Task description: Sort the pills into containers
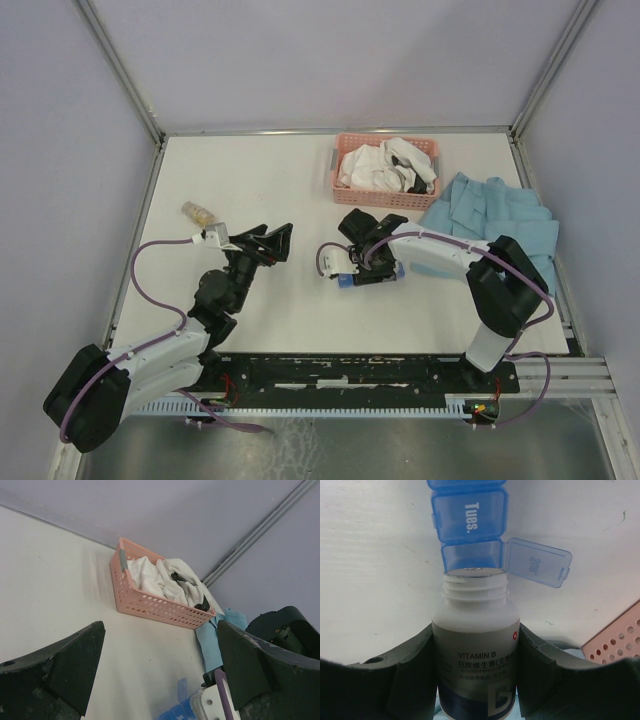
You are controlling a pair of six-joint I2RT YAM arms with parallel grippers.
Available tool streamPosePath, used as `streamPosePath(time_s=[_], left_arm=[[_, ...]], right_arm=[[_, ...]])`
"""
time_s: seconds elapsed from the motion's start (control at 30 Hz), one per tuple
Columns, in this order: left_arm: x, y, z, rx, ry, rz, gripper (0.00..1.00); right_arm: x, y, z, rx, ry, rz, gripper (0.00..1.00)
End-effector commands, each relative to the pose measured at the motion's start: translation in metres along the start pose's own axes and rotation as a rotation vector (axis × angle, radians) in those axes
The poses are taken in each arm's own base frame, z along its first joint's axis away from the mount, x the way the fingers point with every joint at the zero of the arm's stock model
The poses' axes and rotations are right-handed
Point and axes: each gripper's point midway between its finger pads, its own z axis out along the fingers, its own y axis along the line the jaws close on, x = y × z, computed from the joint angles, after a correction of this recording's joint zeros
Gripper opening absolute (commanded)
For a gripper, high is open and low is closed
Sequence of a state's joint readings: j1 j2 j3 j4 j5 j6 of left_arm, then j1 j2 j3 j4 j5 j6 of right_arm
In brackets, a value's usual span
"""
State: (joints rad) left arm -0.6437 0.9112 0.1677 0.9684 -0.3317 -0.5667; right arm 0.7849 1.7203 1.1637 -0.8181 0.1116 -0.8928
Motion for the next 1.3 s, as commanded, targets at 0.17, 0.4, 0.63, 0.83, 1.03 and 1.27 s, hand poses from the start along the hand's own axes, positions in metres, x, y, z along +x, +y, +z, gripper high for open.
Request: streamPosePath(time_s=[0.17, 0.4, 0.63, 0.83, 1.03, 1.27], left_arm=[[-0.016, -0.006, 0.001, 0.018, -0.063, 0.007, 0.99], [-0.016, -0.006, 0.002, 0.017, -0.06, 0.008, 0.99], [-0.015, -0.006, 0.002, 0.017, -0.057, 0.01, 0.99], [-0.016, -0.007, 0.003, 0.017, -0.059, 0.008, 0.99], [-0.015, -0.006, 0.002, 0.017, -0.058, 0.008, 0.99], [-0.016, -0.006, 0.001, 0.019, -0.062, 0.007, 0.99]], right_arm=[[-0.011, 0.002, -0.015, -0.059, -0.092, 0.04, 0.01], [-0.006, 0.001, -0.012, -0.068, -0.084, 0.051, 0.01], [-0.004, 0.0, -0.011, -0.071, -0.061, 0.051, 0.01], [-0.003, -0.001, -0.009, -0.064, -0.046, 0.052, 0.01], [-0.003, -0.002, -0.007, -0.055, -0.025, 0.05, 0.01], [-0.003, -0.002, -0.006, -0.055, -0.004, 0.046, 0.01]])
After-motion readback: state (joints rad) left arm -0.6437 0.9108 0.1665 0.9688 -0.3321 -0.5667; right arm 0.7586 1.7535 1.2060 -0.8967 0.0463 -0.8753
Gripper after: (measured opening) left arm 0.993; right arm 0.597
